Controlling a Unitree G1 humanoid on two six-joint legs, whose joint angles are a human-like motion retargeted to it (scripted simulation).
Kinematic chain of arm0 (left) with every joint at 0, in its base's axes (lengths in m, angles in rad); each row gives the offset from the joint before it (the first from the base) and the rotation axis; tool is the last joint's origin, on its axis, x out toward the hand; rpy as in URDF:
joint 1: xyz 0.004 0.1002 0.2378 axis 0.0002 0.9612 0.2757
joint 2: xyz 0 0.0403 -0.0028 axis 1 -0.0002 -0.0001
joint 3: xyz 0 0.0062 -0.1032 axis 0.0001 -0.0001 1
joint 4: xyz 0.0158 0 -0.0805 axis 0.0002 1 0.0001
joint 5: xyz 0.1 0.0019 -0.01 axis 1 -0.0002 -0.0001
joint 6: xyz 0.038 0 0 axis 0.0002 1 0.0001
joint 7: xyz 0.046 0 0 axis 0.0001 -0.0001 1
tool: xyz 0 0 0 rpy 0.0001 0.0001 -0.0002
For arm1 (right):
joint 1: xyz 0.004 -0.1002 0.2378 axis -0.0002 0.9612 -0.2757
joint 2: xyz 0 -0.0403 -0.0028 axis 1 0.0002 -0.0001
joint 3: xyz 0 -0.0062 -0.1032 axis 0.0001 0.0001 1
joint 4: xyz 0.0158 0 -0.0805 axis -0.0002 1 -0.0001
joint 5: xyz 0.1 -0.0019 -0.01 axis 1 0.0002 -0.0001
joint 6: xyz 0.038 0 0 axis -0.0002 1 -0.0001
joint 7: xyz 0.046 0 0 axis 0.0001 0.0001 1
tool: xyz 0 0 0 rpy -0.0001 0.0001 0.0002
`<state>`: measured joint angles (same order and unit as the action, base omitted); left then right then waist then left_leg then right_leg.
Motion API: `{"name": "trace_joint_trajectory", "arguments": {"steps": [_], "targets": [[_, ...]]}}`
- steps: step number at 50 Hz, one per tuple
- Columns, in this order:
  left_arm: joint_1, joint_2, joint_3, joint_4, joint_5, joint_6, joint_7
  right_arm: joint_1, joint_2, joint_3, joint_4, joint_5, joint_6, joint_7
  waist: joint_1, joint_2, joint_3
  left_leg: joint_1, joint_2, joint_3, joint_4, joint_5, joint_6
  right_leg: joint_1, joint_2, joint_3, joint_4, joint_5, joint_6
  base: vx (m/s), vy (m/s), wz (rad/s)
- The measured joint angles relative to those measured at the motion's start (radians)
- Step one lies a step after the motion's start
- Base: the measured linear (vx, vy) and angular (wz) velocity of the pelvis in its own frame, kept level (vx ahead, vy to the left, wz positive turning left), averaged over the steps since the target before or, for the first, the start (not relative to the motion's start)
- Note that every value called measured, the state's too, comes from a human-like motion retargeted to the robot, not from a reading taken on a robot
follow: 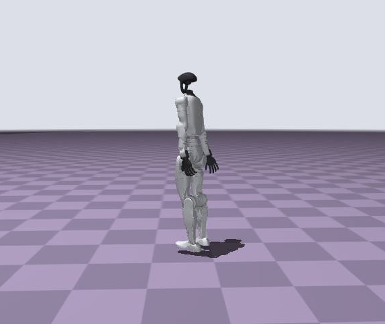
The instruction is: In place motions
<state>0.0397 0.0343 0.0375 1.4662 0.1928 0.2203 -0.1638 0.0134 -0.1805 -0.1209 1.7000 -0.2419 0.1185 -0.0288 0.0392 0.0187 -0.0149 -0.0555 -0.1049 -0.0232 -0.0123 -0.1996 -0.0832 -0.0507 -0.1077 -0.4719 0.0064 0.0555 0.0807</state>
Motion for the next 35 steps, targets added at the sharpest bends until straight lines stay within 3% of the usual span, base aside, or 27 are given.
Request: {"name": "trace_joint_trajectory", "arguments": {"steps": [4,10,18,25,29,35], "targets": [[0.123,0.000,0.107,0.110,-0.050,0.035,-0.063,-0.196,0.042,0.110,-0.022,-0.035,-0.095,0.052,-0.016,0.013,-0.011,0.005,0.012,0.021,-0.005,-0.009,-0.005,0.007,0.022,-0.008,-0.015,-0.002,-0.015,0.10,-0.05,0.06],[0.263,-0.012,0.222,0.234,-0.079,0.079,-0.056,-0.382,0.089,0.216,-0.326,-0.090,-0.176,0.212,-0.025,0.041,-0.003,0.000,0.039,0.029,-0.004,-0.005,-0.030,0.014,0.048,-0.015,-0.016,-0.007,-0.040,0.03,-0.05,0.27],[0.304,0.011,0.149,0.234,-0.134,0.091,0.081,-0.473,0.091,0.246,-0.548,-0.121,-0.278,0.304,-0.012,-0.015,-0.008,-0.017,0.032,0.017,0.054,-0.041,-0.025,0.033,0.033,-0.024,-0.023,-0.017,-0.043,0.07,-0.12,0.34],[0.076,-0.025,0.043,0.234,-0.229,0.054,0.122,-0.299,0.095,0.276,-0.479,-0.292,-0.302,0.207,-0.040,-0.013,-0.062,0.005,0.048,0.066,0.036,-0.048,0.001,0.024,0.037,-0.003,-0.012,-0.012,-0.044,0.06,0.00,-0.36],[-0.155,-0.005,0.014,0.214,-0.117,0.020,0.040,-0.156,0.074,0.233,-0.276,-0.306,-0.217,0.184,-0.062,-0.002,-0.081,0.019,0.051,0.081,0.024,-0.060,0.013,0.017,0.044,0.011,-0.011,-0.005,-0.045,0.00,0.03,-0.51],[-0.421,0.061,-0.096,0.005,0.002,-0.004,-0.042,0.056,-0.013,0.052,0.000,-0.297,0.078,0.119,-0.058,-0.004,-0.084,0.030,0.052,0.094,0.008,-0.067,0.023,0.017,0.053,0.023,-0.016,0.003,-0.048,0.01,0.00,-0.32]]}}
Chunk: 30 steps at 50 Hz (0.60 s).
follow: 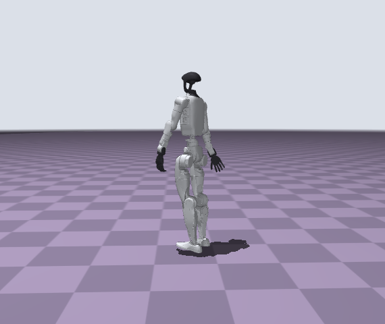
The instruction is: In place motions
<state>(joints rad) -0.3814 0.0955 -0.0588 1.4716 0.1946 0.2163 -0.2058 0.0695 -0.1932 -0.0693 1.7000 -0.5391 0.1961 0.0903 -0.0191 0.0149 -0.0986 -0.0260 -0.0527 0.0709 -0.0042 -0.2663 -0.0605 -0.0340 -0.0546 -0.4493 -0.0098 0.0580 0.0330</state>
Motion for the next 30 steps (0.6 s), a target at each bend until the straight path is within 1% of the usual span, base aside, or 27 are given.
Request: {"name": "trace_joint_trajectory", "arguments": {"steps": [2,3,6,9,11,13,16,18,20,22,23,25,27,30], "targets": [[-0.066,0.013,-0.005,-0.076,0.006,-0.011,-0.033,0.095,-0.029,-0.042,0.000,0.061,0.075,-0.008,-0.004,0.003,0.006,-0.002,0.000,-0.004,-0.002,0.000,0.001,0.003,0.001,-0.008,-0.004,0.000,0.000,0.00,0.00,0.00],[-0.090,0.019,-0.006,-0.119,0.002,-0.014,-0.057,0.138,-0.041,-0.062,0.000,0.094,0.094,-0.012,-0.006,0.005,0.008,-0.005,0.000,-0.007,-0.002,0.000,0.002,0.002,0.000,-0.010,-0.004,-0.001,0.001,0.00,0.00,0.00],[-0.108,0.025,0.011,-0.262,-0.032,-0.038,-0.121,0.240,-0.062,-0.135,0.000,0.160,0.088,-0.045,-0.015,0.009,0.017,-0.012,-0.003,-0.014,-0.002,0.000,0.001,0.004,-0.004,-0.015,-0.006,-0.005,0.001,0.00,0.00,0.00],[-0.055,0.000,0.027,-0.369,-0.114,-0.096,-0.150,0.304,-0.066,-0.176,0.000,0.241,0.074,-0.075,-0.008,0.009,0.023,-0.010,-0.008,-0.016,-0.003,-0.002,-0.001,0.007,-0.010,-0.018,-0.005,-0.009,0.001,0.00,0.00,0.00],[0.004,-0.035,0.034,-0.385,-0.164,-0.131,-0.155,0.315,-0.062,-0.167,0.000,0.324,0.090,-0.091,0.006,0.010,0.024,-0.008,-0.011,-0.016,-0.005,-0.004,-0.004,0.009,-0.014,-0.020,-0.005,-0.011,0.001,0.00,0.00,0.00],[0.074,-0.073,0.037,-0.351,-0.191,-0.133,-0.148,0.295,-0.050,-0.146,0.000,0.389,0.101,-0.098,0.020,0.013,0.021,-0.009,-0.014,-0.020,-0.006,-0.006,-0.006,0.012,-0.017,-0.028,-0.004,-0.014,0.002,0.01,0.02,0.23],[0.191,-0.119,0.060,-0.207,-0.177,-0.089,-0.116,0.202,-0.026,-0.096,0.000,0.395,0.073,-0.074,0.029,0.017,0.005,-0.016,-0.017,-0.031,-0.009,-0.008,-0.009,0.009,-0.022,-0.041,-0.004,-0.020,0.005,0.02,0.01,0.42],[0.262,-0.130,0.096,-0.051,-0.138,-0.064,-0.091,0.107,-0.010,-0.045,0.000,0.344,0.046,-0.034,0.035,0.019,-0.006,-0.018,-0.020,-0.034,-0.012,-0.010,-0.011,0.006,-0.025,-0.043,-0.004,-0.023,0.007,0.02,0.02,0.38],[0.325,-0.112,0.137,0.132,-0.087,-0.026,-0.075,-0.008,0.008,0.016,0.000,0.264,0.009,0.021,0.045,0.018,-0.009,-0.013,-0.022,-0.033,-0.015,-0.013,-0.012,0.008,-0.026,-0.043,-0.004,-0.024,0.007,0.00,0.00,0.11],[0.419,-0.077,0.164,0.228,-0.054,0.077,-0.050,-0.126,0.028,0.078,-0.039,0.175,-0.038,0.078,0.054,0.012,-0.003,-0.005,-0.023,-0.027,-0.017,-0.019,-0.013,0.009,-0.027,-0.034,0.000,-0.025,0.006,0.00,0.00,0.00],[0.484,-0.063,0.175,0.228,-0.046,0.150,-0.030,-0.175,0.037,0.107,-0.088,0.134,-0.059,0.103,0.058,0.007,-0.001,-0.002,-0.024,-0.022,-0.017,-0.021,-0.014,0.006,-0.028,-0.027,0.003,-0.026,0.005,0.00,0.00,0.00],[0.602,-0.045,0.204,0.228,-0.043,0.245,0.002,-0.268,0.056,0.162,-0.194,0.070,-0.103,0.140,0.068,-0.002,0.001,0.001,-0.024,-0.012,-0.018,-0.028,-0.014,-0.001,-0.030,-0.009,0.008,-0.025,0.003,0.01,-0.05,-0.19],[0.706,-0.031,0.232,0.228,-0.024,0.224,-0.014,-0.357,0.068,0.202,-0.295,0.028,-0.144,0.165,0.074,-0.005,0.004,0.005,-0.023,-0.006,-0.019,-0.034,-0.013,-0.008,-0.028,0.008,0.011,-0.022,0.001,0.00,-0.02,-0.19],[0.822,-0.024,0.303,0.228,0.026,0.170,-0.038,-0.470,0.079,0.248,-0.443,0.011,-0.188,0.202,0.077,-0.002,0.008,0.009,-0.018,0.003,-0.020,-0.042,-0.011,-0.015,-0.023,0.029,0.015,-0.018,-0.001,0.00,0.00,0.00]]}}
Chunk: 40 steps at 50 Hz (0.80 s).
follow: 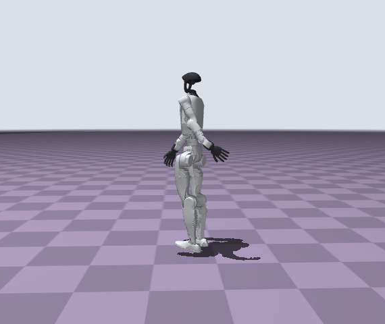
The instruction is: In place motions
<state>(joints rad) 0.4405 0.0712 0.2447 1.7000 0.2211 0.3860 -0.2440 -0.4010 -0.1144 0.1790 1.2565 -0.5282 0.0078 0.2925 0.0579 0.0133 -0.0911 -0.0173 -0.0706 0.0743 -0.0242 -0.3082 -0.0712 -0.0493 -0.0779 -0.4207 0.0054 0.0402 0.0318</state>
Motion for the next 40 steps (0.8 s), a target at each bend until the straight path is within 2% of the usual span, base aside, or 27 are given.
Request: {"name": "trace_joint_trajectory", "arguments": {"steps": [3,5,10,12,15,18,21,23,25,27,29,30,32,34,37,40], "targets": [[0.049,-0.008,0.057,0.000,-0.023,0.020,0.028,-0.061,0.019,0.010,-0.139,0.012,-0.035,0.033,-0.007,0.003,-0.003,-0.002,0.003,0.001,0.000,-0.003,0.002,-0.004,0.002,0.006,0.001,0.003,-0.001,0.00,0.00,0.00],[0.037,-0.003,0.055,0.000,-0.103,0.034,0.045,-0.071,0.029,0.017,-0.219,0.037,-0.088,0.045,-0.013,-0.004,-0.006,-0.006,0.002,-0.002,0.001,-0.002,0.003,-0.004,0.001,0.002,0.001,0.004,-0.001,0.00,-0.04,0.10],[-0.178,0.015,-0.068,0.000,-0.166,0.038,0.016,0.026,0.037,0.011,-0.295,0.054,-0.227,-0.030,-0.015,-0.026,-0.019,-0.016,-0.009,-0.026,0.006,0.001,0.006,0.011,-0.009,-0.023,-0.005,0.003,0.001,-0.02,-0.07,0.25],[-0.321,0.010,-0.119,0.000,-0.112,0.034,-0.029,0.101,0.037,-0.012,-0.268,0.022,-0.228,-0.054,-0.009,-0.031,-0.024,-0.021,-0.012,-0.034,0.009,0.002,0.007,0.016,-0.012,-0.038,-0.009,0.005,0.002,-0.08,-0.04,0.14],[-0.554,-0.005,-0.173,-0.002,-0.034,-0.007,-0.109,0.214,0.034,-0.042,-0.141,-0.034,-0.169,-0.074,-0.004,-0.037,-0.032,-0.027,-0.011,-0.036,0.011,0.002,0.009,0.022,-0.014,-0.056,-0.013,0.007,0.005,-0.08,-0.03,0.01],[-0.707,-0.041,-0.200,-0.173,-0.003,-0.023,-0.180,0.280,0.025,-0.094,0.124,-0.112,-0.059,-0.072,-0.016,-0.041,-0.038,-0.036,-0.010,-0.036,0.014,-0.001,0.010,0.022,-0.017,-0.072,-0.017,0.012,0.007,-0.07,-0.01,-0.08],[-0.811,-0.057,-0.227,-0.367,-0.010,-0.076,-0.233,0.327,-0.014,-0.178,0.399,-0.178,0.129,-0.056,-0.026,-0.036,-0.054,-0.047,-0.007,-0.025,0.014,-0.009,0.013,0.003,-0.020,-0.073,-0.016,0.021,0.010,-0.01,0.03,-0.26],[-0.866,-0.044,-0.261,-0.488,-0.035,-0.113,-0.238,0.414,-0.057,-0.210,0.443,-0.157,0.281,-0.011,-0.022,-0.029,-0.059,-0.053,-0.005,-0.018,0.015,-0.017,0.017,-0.015,-0.021,-0.057,-0.013,0.027,0.011,0.00,0.08,-0.55],[-0.902,-0.009,-0.291,-0.600,-0.044,-0.154,-0.230,0.509,-0.099,-0.228,0.443,-0.076,0.361,0.006,-0.020,-0.022,-0.058,-0.058,-0.005,-0.018,0.018,-0.025,0.021,-0.029,-0.021,-0.038,-0.010,0.030,0.012,-0.02,0.07,-0.46],[-0.915,0.034,-0.310,-0.696,-0.035,-0.192,-0.212,0.591,-0.127,-0.271,0.443,0.021,0.330,-0.059,-0.025,-0.018,-0.052,-0.063,-0.008,-0.025,0.022,-0.030,0.023,-0.034,-0.023,-0.029,-0.008,0.029,0.012,-0.02,0.03,-0.15],[-0.906,0.066,-0.324,-0.761,-0.036,-0.227,-0.176,0.663,-0.146,-0.344,0.443,0.091,0.245,-0.139,-0.036,-0.017,-0.048,-0.066,-0.011,-0.036,0.025,-0.033,0.025,-0.034,-0.026,-0.031,-0.007,0.026,0.013,0.00,0.00,0.00],[-0.896,0.076,-0.330,-0.781,-0.044,-0.246,-0.151,0.695,-0.152,-0.380,0.443,0.123,0.201,-0.176,-0.042,-0.016,-0.047,-0.067,-0.013,-0.041,0.026,-0.033,0.026,-0.032,-0.028,-0.034,-0.006,0.025,0.014,0.00,0.00,0.00],[-0.862,0.063,-0.336,-0.771,-0.084,-0.275,-0.099,0.743,-0.157,-0.421,0.443,0.212,0.171,-0.237,-0.043,-0.014,-0.045,-0.063,-0.017,-0.045,0.026,-0.035,0.029,-0.025,-0.031,-0.037,-0.005,0.022,0.014,0.00,0.00,0.00],[-0.822,0.020,-0.325,-0.717,-0.126,-0.275,-0.075,0.767,-0.157,-0.428,0.443,0.329,0.203,-0.291,-0.037,-0.011,-0.039,-0.059,-0.018,-0.048,0.027,-0.037,0.031,-0.018,-0.032,-0.040,-0.003,0.020,0.014,0.00,0.00,0.00],[-0.745,-0.062,-0.279,-0.568,-0.153,-0.225,-0.106,0.751,-0.140,-0.420,0.443,0.502,0.295,-0.382,-0.018,-0.005,-0.033,-0.054,-0.019,-0.051,0.027,-0.042,0.033,-0.013,-0.032,-0.043,-0.002,0.018,0.013,0.00,0.00,0.00],[-0.654,-0.106,-0.204,-0.342,-0.128,-0.175,-0.157,0.661,-0.100,-0.386,0.443,0.584,0.286,-0.418,-0.003,-0.002,-0.034,-0.053,-0.019,-0.054,0.023,-0.045,0.033,-0.011,-0.034,-0.052,-0.001,0.016,0.013,0.01,0.00,0.07]]}}
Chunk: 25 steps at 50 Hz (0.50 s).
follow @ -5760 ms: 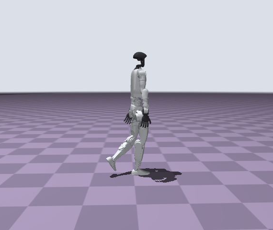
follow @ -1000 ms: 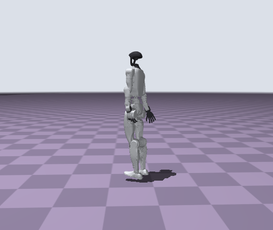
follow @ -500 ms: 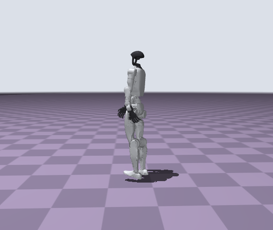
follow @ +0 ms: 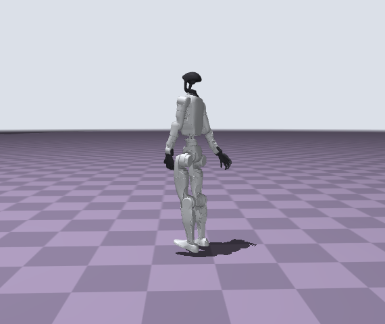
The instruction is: In place motions
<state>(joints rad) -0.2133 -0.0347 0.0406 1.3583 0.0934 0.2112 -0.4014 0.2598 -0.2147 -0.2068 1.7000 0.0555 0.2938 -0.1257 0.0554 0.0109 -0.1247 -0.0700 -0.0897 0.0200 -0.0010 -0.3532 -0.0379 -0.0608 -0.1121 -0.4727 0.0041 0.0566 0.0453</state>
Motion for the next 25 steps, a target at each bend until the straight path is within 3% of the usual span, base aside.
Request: {"name": "trace_joint_trajectory", "arguments": {"steps": [4,8,10,13,18,25], "targets": [[0.155,0.036,0.079,0.317,-0.022,0.086,0.071,-0.227,0.064,0.141,0.000,-0.132,0.016,0.096,0.001,0.001,0.001,0.018,0.003,0.021,-0.014,-0.008,0.000,-0.001,0.006,0.010,0.000,0.001,-0.003,0.01,0.00,0.05],[0.412,0.053,0.130,0.342,-0.122,0.227,0.262,-0.465,0.129,0.329,-0.110,-0.416,-0.038,0.304,-0.001,0.003,0.019,0.043,0.013,0.053,-0.022,-0.022,-0.003,-0.010,0.017,0.050,0.003,0.010,-0.012,0.03,0.02,-0.40],[0.516,0.048,0.185,0.342,-0.094,0.201,0.284,-0.536,0.149,0.409,-0.257,-0.548,-0.097,0.401,0.008,0.005,0.031,0.056,0.018,0.071,-0.025,-0.030,-0.002,-0.017,0.024,0.076,0.007,0.017,-0.016,-0.02,0.04,-0.54],[0.631,0.057,0.251,0.342,0.023,0.158,0.190,-0.645,0.140,0.486,-0.452,-0.672,-0.222,0.488,0.022,0.008,0.047,0.069,0.023,0.088,-0.028,-0.038,-0.002,-0.022,0.032,0.108,0.011,0.025,-0.019,-0.03,0.01,-0.28],[0.685,0.075,0.261,0.342,0.010,0.215,0.204,-0.754,0.131,0.526,-0.651,-0.717,-0.400,0.394,0.011,0.000,0.049,0.064,0.024,0.080,-0.026,-0.039,-0.003,-0.016,0.029,0.101,0.008,0.024,-0.019,0.01,-0.04,0.15],[0.431,0.097,0.093,0.342,-0.054,0.174,0.209,-0.596,0.153,0.496,-0.678,-0.610,-0.511,0.206,-0.003,-0.015,0.020,0.047,0.012,0.057,-0.021,-0.030,0.002,0.004,0.018,0.061,0.000,0.013,-0.014,0.04,-0.03,0.27]]}}
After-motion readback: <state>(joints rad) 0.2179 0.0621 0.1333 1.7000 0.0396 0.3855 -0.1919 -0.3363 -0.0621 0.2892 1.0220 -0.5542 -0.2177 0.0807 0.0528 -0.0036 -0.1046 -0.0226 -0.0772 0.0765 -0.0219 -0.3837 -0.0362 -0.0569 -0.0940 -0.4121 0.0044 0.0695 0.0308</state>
